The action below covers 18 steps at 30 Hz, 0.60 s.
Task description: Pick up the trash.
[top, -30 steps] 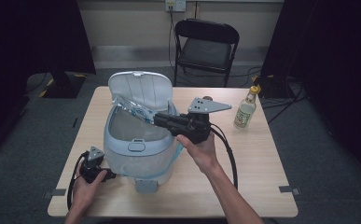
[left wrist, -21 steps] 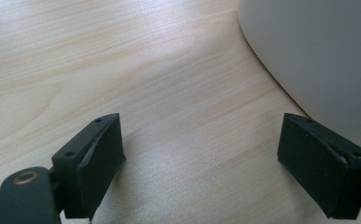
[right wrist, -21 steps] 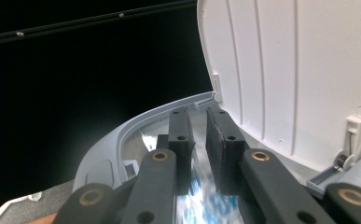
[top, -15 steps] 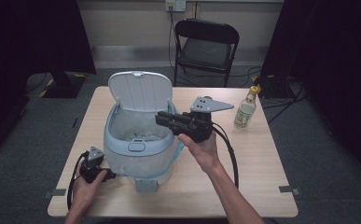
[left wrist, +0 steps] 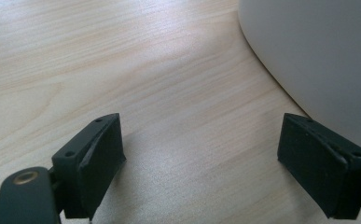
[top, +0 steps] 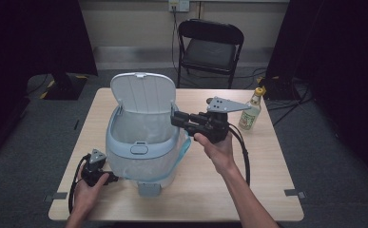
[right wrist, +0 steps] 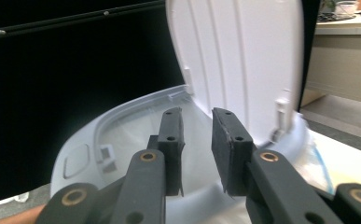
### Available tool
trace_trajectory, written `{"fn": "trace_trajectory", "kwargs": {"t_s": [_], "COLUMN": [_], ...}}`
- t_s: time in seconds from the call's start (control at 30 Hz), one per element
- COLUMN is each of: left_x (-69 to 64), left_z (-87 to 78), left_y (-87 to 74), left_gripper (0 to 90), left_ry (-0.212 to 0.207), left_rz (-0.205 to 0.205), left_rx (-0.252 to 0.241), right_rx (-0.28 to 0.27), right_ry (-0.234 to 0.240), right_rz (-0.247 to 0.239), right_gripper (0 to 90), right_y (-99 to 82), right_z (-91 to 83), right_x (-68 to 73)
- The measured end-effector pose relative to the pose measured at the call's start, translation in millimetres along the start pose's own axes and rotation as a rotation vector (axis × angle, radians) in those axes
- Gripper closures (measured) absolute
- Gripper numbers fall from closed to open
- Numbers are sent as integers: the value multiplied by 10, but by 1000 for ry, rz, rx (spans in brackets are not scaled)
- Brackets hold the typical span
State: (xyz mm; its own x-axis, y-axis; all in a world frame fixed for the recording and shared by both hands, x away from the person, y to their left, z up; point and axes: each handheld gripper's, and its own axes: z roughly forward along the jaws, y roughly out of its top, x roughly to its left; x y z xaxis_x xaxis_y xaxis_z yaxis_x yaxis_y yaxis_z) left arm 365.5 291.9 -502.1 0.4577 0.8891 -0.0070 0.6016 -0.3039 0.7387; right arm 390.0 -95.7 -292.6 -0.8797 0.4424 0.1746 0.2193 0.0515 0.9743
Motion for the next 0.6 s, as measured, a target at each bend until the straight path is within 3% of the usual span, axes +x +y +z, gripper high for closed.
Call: {"fn": "trace_trajectory", "kwargs": {"t_s": [0.6], "left_x": [1], "left_z": [0], "left_y": [0], "left_gripper": [137], "left_ry": [1], "left_rz": [1], "left_rx": [-1], "right_rx": [4], "right_ry": [-116], "right_rz": [40], "right_gripper": [698], "right_y": [-149], "right_z": [-335], "right_x": [-287]}}
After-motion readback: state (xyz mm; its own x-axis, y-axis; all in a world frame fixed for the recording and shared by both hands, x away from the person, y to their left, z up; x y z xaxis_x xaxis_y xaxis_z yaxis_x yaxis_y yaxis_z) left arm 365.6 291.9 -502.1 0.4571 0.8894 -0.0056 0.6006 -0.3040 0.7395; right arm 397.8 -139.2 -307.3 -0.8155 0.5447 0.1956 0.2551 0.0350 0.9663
